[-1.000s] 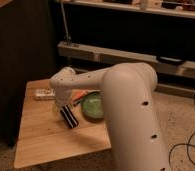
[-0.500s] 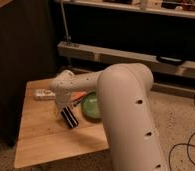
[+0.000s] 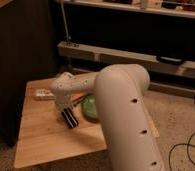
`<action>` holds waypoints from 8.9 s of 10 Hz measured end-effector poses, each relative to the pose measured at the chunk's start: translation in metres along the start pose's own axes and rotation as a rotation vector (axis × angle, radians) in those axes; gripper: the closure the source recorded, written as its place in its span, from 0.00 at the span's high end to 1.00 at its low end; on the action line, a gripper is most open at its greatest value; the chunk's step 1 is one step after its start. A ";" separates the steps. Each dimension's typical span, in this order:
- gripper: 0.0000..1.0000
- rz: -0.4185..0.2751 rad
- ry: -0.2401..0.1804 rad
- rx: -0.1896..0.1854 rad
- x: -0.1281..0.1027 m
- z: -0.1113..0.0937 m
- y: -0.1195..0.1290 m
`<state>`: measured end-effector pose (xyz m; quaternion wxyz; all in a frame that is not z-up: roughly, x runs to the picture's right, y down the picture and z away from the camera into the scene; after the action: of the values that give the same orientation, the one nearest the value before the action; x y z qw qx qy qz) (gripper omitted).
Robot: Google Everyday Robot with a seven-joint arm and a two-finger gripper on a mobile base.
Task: Place the eraser in the ceramic cup
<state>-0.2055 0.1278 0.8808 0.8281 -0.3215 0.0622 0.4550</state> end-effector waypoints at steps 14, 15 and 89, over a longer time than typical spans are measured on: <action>0.00 0.043 -0.116 -0.098 -0.025 -0.146 -0.009; 0.00 0.047 -0.117 -0.092 -0.022 -0.159 -0.017; 0.15 0.317 -0.394 0.075 0.171 -0.251 -0.225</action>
<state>0.1200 0.0168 0.7234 0.7539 -0.1819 -0.0341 0.6304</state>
